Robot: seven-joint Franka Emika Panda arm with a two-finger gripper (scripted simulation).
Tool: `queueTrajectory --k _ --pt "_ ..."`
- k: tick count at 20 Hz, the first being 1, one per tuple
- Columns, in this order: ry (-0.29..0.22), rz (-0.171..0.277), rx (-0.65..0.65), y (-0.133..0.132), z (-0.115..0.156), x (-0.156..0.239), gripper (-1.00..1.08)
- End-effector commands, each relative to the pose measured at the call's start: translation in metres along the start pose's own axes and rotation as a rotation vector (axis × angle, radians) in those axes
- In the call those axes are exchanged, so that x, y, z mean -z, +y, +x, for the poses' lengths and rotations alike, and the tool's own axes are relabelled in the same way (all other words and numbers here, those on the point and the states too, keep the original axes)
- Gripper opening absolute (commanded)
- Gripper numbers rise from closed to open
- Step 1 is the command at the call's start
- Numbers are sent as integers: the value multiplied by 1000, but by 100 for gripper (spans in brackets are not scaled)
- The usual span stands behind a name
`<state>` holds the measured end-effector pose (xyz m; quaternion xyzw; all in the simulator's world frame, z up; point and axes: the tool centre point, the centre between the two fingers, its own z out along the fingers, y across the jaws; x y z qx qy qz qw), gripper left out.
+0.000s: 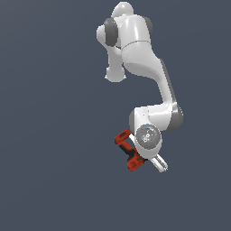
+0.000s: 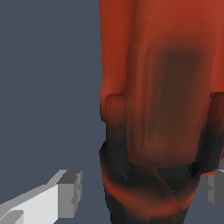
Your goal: Pick up the object and move it to a goal position.
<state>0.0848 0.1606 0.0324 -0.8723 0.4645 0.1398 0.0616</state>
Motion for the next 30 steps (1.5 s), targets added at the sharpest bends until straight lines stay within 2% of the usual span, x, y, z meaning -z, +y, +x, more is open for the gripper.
queueTrajectory --k 1,2,18,23,30 --pt "0 1 -1 0 0 -4 108" --pt "0 1 -1 0 0 -4 -100" --pt "0 1 -1 7 6 4 -100" --pt "-1 1 -1 27 25 26 -100" --pt "-2 2 -2 74 69 74 -100"
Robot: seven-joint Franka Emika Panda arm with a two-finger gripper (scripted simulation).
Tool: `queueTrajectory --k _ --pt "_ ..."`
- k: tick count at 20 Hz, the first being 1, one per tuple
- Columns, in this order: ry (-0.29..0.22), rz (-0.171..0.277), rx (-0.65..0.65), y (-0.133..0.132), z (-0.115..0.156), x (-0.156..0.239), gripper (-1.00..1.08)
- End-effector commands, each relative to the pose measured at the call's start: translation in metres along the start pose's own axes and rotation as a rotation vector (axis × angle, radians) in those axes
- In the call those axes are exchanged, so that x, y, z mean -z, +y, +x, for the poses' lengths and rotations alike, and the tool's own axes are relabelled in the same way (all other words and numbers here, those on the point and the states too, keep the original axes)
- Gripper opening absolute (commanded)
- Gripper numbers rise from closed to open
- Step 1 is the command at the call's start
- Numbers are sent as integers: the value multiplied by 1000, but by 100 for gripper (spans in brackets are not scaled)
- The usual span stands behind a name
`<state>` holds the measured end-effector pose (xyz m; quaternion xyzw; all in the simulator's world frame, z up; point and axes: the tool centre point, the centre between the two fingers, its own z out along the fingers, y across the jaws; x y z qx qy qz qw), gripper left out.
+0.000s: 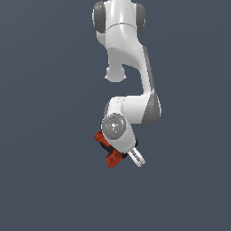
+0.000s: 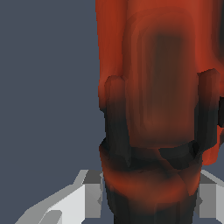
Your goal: Pick up the object and move it to a goal position.
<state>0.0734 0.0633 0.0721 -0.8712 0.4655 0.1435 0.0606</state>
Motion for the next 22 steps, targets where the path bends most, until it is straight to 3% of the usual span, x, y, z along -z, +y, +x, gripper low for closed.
queueTrajectory --k 1,15,22 --pt "4 7 1 16 16 23 -100" --pt "5 6 1 103 103 119 -100" --pt "6 5 2 124 128 145 -100"
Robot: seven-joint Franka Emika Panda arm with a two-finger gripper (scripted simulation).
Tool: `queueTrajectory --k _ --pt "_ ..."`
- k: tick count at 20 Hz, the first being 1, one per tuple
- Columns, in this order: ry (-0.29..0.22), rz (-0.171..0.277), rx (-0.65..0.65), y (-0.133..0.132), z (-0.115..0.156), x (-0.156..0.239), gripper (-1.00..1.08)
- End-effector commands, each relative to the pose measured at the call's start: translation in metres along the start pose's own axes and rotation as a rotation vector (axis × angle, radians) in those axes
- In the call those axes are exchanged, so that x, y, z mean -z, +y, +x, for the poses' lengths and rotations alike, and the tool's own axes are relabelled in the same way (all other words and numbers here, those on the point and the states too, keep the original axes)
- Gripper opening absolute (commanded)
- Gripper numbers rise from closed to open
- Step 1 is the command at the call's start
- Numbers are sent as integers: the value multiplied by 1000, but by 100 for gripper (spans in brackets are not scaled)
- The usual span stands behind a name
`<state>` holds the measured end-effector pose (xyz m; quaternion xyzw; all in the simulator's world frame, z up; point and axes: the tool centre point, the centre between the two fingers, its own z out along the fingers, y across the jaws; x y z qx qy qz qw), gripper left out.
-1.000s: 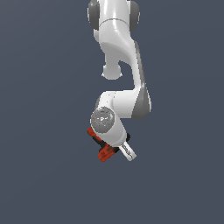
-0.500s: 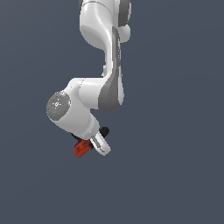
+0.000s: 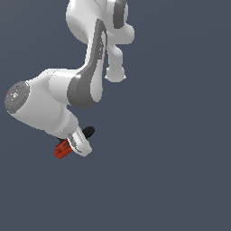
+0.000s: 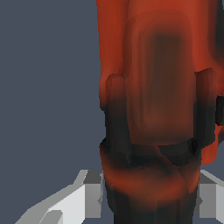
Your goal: Pick up the object and move it to a goal position.
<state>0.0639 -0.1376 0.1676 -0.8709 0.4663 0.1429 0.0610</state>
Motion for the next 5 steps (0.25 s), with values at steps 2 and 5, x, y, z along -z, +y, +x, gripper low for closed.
queueTrajectory --k 2,5 --pt "5 4 4 4 6 11 -100" --pt "5 4 4 5 7 13 -100"
